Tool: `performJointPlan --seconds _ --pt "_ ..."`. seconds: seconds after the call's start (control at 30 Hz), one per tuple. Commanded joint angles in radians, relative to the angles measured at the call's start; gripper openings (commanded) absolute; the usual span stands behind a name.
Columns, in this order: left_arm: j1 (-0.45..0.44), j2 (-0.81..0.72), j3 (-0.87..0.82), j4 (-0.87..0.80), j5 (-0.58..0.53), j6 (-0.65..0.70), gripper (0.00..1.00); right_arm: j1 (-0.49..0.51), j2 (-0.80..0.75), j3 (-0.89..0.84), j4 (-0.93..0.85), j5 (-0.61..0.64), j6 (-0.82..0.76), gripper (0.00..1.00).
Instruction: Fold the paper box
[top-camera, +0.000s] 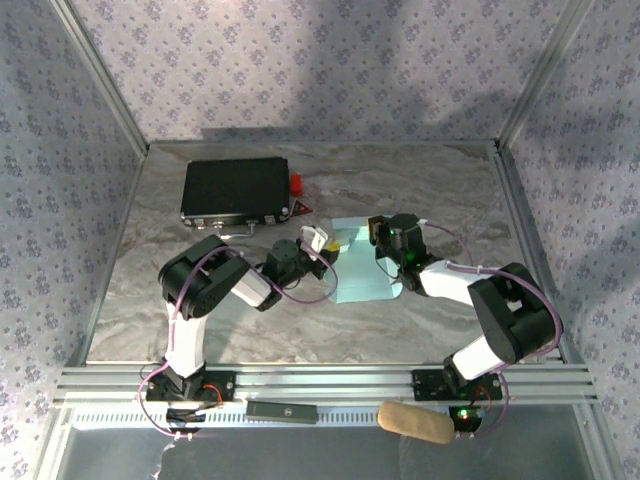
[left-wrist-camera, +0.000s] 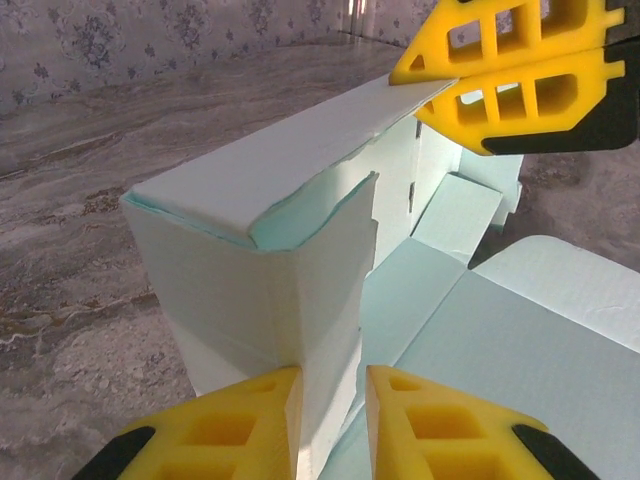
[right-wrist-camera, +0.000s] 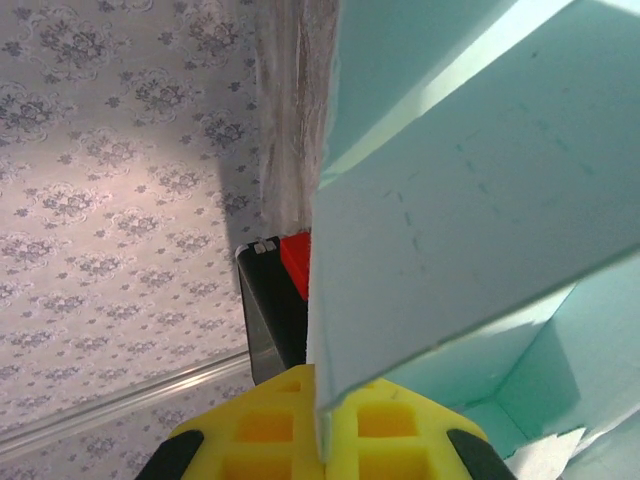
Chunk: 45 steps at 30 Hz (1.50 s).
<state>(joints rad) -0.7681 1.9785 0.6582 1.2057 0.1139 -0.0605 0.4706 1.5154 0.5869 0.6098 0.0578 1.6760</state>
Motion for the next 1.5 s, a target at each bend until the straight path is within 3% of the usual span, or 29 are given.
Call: performJointPlan --seconds 0.0,0.53,0.97,1.47 --pt "-0.007 0.037 0.054 0.018 -0.005 0.001 0.24 0.017 0.015 -0.027 -0.12 -0.07 -0.007 0.0" --pt "-0.009 0.062 0.075 0.032 -0.041 -0.018 0.3 0.017 0.025 -0.025 -0.123 -0.063 -0.008 0.0" --pt "-0.017 0.071 0.121 -0.006 -0.069 -0.027 0.29 0.045 0.103 -0.099 0.118 -0.009 -0.011 0.0" --pt "-0.016 0.091 0.168 -0.038 -0.116 -0.037 0.3 0.059 0.141 -0.102 0.132 -0.011 -0.001 0.0"
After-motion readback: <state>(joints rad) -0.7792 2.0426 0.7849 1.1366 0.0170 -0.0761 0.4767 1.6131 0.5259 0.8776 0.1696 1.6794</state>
